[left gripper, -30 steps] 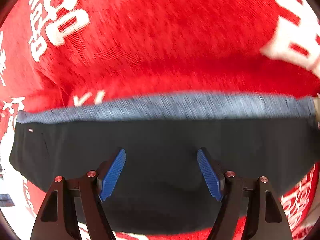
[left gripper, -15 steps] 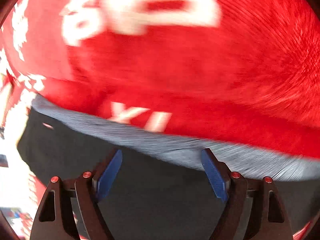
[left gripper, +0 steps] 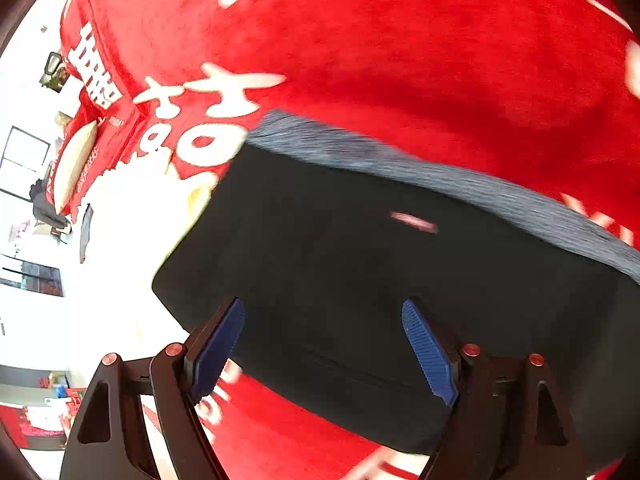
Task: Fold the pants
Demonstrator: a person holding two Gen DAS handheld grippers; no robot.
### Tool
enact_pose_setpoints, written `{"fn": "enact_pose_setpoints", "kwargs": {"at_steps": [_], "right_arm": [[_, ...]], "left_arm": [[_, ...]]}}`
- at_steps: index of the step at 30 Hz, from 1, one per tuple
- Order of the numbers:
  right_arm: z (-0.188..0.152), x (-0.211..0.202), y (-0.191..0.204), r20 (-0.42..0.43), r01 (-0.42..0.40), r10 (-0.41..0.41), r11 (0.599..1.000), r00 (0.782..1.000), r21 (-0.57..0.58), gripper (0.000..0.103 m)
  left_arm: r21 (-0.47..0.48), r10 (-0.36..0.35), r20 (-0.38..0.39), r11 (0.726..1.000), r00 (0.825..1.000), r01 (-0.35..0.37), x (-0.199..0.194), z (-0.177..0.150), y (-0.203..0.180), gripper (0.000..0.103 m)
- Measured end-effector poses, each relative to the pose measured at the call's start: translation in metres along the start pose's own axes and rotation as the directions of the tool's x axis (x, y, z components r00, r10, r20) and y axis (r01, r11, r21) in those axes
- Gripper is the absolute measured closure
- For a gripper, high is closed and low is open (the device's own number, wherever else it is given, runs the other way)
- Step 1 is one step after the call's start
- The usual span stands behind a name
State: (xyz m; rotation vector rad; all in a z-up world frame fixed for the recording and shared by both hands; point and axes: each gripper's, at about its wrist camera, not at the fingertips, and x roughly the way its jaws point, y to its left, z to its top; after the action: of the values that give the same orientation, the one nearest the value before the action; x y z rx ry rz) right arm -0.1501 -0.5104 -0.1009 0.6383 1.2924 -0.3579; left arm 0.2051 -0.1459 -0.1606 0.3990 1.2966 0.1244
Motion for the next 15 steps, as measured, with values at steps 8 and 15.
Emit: {"fn": "enact_pose_setpoints", "kwargs": {"at_steps": [8,15], "right_arm": [[-0.059,0.038,0.112,-0.07,-0.349,0.357,0.932,0.932,0.103,0.044],[-0.08,0.08,0.178,-0.125,-0.457,0.475,0.877,0.871,0.15,0.044]], "left_arm": [[0.143,-0.069,0.107,0.988,0.992,0.053,0.044,0.009,0.044,0.0],[0.138,-0.23,0.119,0.967,0.966,0.213,0.059,0.011,0.066,0.0]]}}
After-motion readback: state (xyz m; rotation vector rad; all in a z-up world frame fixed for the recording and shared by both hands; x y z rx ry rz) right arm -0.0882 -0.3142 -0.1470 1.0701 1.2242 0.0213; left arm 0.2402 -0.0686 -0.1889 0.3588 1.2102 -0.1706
